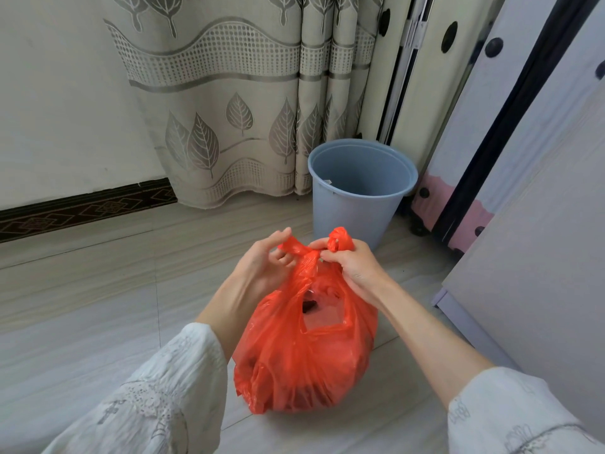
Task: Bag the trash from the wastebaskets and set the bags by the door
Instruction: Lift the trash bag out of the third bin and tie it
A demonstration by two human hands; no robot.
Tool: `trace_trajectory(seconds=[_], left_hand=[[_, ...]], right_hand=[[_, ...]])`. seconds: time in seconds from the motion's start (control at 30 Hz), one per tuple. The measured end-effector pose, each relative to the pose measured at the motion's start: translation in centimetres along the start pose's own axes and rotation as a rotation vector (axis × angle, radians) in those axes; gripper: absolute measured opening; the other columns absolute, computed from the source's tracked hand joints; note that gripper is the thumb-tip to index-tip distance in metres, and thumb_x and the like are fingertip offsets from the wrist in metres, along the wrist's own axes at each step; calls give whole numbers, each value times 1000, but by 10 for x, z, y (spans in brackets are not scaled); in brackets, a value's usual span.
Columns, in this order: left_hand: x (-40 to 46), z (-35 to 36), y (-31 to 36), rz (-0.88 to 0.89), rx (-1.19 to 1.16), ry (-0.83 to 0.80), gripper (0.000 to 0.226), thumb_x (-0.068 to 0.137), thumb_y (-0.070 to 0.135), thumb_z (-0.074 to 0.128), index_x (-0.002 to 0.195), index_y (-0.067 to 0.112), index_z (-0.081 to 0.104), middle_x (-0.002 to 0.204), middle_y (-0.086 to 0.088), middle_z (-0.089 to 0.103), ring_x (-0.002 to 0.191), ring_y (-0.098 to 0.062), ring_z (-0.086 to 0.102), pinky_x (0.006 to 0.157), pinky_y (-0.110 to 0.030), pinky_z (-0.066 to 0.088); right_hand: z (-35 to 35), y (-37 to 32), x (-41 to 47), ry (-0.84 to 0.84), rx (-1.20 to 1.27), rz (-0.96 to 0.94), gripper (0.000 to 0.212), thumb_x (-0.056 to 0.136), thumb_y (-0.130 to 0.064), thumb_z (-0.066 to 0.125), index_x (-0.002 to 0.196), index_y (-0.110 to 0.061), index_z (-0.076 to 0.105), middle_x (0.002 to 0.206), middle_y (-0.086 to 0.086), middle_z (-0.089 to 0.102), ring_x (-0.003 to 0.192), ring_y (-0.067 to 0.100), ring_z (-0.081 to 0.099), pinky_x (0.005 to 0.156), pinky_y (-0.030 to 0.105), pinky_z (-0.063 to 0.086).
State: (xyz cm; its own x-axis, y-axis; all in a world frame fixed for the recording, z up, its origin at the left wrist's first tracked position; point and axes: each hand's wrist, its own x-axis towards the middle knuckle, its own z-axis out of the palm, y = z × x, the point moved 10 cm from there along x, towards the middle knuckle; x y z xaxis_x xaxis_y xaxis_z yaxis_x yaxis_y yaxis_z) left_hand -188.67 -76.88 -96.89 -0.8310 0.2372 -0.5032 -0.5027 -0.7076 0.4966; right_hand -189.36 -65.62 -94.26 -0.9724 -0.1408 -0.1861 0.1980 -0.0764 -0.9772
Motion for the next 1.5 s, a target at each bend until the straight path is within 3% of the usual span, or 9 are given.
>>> trace_trajectory(seconds=[0.1, 0.3, 0.43, 0.6, 0.77, 1.13, 1.23, 1.37, 1.5], left_hand=[[2, -2, 19, 152, -21, 46, 17, 87, -4, 48, 83, 12, 43, 67, -4, 35, 55, -15, 41, 60, -30, 49], [-6, -10, 36, 339, 414, 183, 33, 99, 20, 30, 76, 8, 51, 46, -4, 47, 43, -11, 53, 67, -32, 48], [-4, -11, 33, 369, 180, 170, 39, 100, 28, 23, 67, 12, 39, 58, -5, 50, 66, -19, 60, 73, -35, 48], [-6, -39, 39, 415, 190, 275, 40, 100, 31, 17, 64, 17, 30, 27, 6, 21, 24, -6, 23, 42, -16, 35], [-18, -104, 61, 507, 523, 565, 38, 99, 24, 21, 63, 16, 30, 43, -1, 25, 29, -11, 26, 32, -10, 26], [-28, -137, 74, 585, 995, 844, 39, 98, 26, 24, 62, 17, 34, 60, -4, 39, 53, -33, 51, 61, -43, 50], [-25, -136, 71, 584, 977, 836, 37, 98, 27, 24, 67, 14, 37, 61, -4, 40, 58, -34, 55, 63, -42, 50], [-14, -121, 61, 593, 561, 637, 34, 99, 28, 20, 70, 18, 36, 57, -7, 32, 29, -9, 42, 53, -34, 44], [-1, -100, 45, 457, 291, 448, 44, 95, 49, 21, 117, 17, 41, 82, -8, 55, 72, -19, 60, 78, -38, 48]], right_hand=[[2, 6, 1, -20, 57, 27, 22, 85, 5, 53, 83, -10, 69, 83, 11, 67, 76, 21, 62, 87, 40, 50], [-7, 13, 1, 21, 312, 113, 43, 99, -26, 36, 76, -4, 65, 70, 10, 68, 62, 17, 63, 61, 30, 51], [-25, 25, 3, 215, 583, 169, 49, 100, -29, 32, 61, -6, 52, 58, 7, 71, 71, 22, 61, 63, 27, 52], [-59, 46, -4, 356, 800, 263, 46, 99, -27, 24, 55, -15, 31, 33, 2, 48, 43, 20, 56, 66, 35, 48], [-102, 81, -24, 529, 666, 369, 40, 96, -14, 16, 55, -17, 18, 23, -4, 18, 18, 11, 18, 53, 28, 30], [-162, 114, -63, 876, 399, 462, 32, 83, 11, 16, 62, -9, 28, 39, 9, 21, 16, 10, 13, 39, 16, 32], [-164, 116, -60, 878, 368, 463, 31, 86, 6, 17, 62, -10, 30, 40, 9, 24, 15, 9, 14, 38, 15, 32], [-157, 119, -46, 801, 502, 430, 42, 99, -30, 18, 62, -14, 30, 33, 2, 29, 27, 13, 28, 50, 26, 31], [-139, 125, -45, 697, 538, 524, 55, 88, -62, 32, 97, -10, 48, 87, 9, 52, 80, 23, 56, 71, 37, 46]])
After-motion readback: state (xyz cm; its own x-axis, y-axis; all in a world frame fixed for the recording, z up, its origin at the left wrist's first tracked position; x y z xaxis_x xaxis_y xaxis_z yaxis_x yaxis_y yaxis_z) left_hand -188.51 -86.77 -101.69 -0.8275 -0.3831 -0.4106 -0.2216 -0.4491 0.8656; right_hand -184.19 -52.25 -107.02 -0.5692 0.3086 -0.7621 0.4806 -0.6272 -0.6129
